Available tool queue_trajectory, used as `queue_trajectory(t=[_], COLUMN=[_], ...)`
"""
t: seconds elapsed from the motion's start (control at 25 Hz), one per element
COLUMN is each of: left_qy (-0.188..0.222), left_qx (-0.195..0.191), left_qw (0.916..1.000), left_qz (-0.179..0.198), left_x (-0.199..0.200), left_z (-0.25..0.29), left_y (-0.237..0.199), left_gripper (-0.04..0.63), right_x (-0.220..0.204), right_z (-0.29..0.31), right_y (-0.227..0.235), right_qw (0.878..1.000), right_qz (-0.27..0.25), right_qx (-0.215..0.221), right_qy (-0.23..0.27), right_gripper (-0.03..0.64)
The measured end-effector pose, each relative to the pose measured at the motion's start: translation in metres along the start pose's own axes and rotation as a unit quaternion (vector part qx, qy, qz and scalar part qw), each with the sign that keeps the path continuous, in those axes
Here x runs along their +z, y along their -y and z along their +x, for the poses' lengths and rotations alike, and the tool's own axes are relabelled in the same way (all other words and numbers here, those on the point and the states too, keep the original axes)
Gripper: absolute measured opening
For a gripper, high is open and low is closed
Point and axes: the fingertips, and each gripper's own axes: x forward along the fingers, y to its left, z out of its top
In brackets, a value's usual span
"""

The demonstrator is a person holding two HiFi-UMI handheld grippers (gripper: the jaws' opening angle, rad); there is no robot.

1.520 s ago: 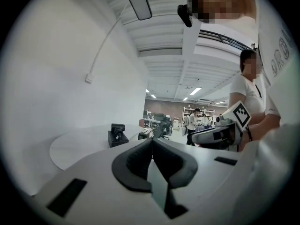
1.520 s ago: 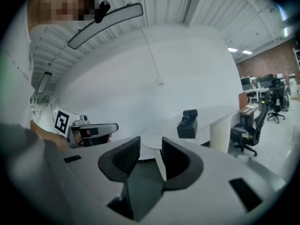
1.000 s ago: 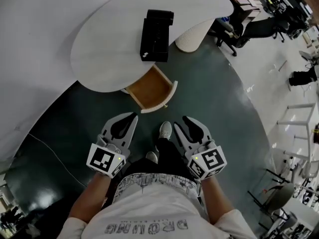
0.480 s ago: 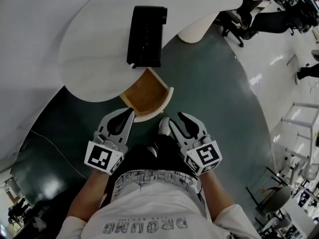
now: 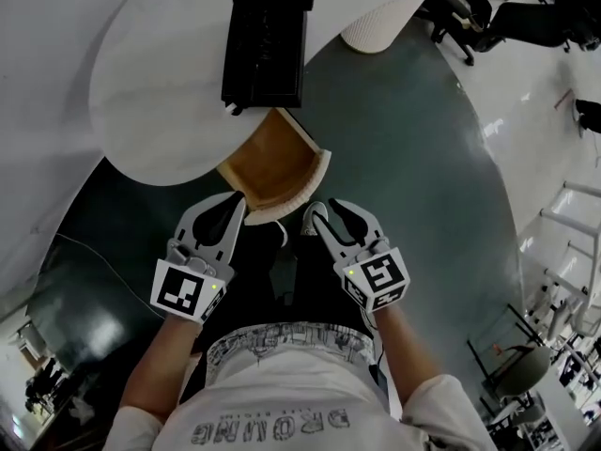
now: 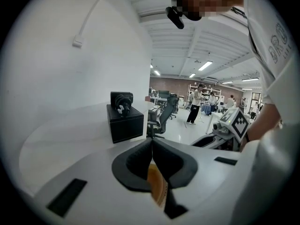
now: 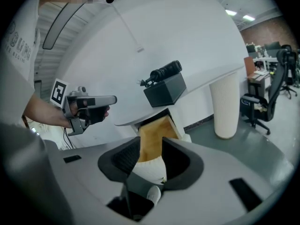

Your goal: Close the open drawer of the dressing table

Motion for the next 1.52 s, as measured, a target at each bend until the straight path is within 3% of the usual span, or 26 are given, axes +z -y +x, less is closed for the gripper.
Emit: queue_trajectory(t=[0.4,0.84,1.16,1.52], left_qy=[-0.011,-0.015,-0.012,-0.001], left_qx=[-0.012,-0.014,-0.013,0.003], left_qw=[0.9999,0.9997,0.9998,1.0], left_qz=[0.003,0.014,0.014,0.005], left_x=[-0.039,-0.056,-0.061,-0.065], left_z=[0.017,0.028,0.036,0.038], left_y=[-0.018,-0.024,-0.03,-0.047], left_gripper=[0.021,0.021,0.021,0.021], right_x=[-0.062,-0.137,-0.162,-0.162], right_z=[0.045,0.086,0.101,0.113], right_y=[0.024,0.029,0.037,0.038], right_qw=[1.0,0.997,0.995,0.994], right_qz=[0.018,0.024,0.023,0.017], right_qx=[-0.009,0.01,0.02,0.033], right_qy=[-0.024,-0.073,-0.098,-0.1], right_gripper=[0.155,0.156,0.148,0.121])
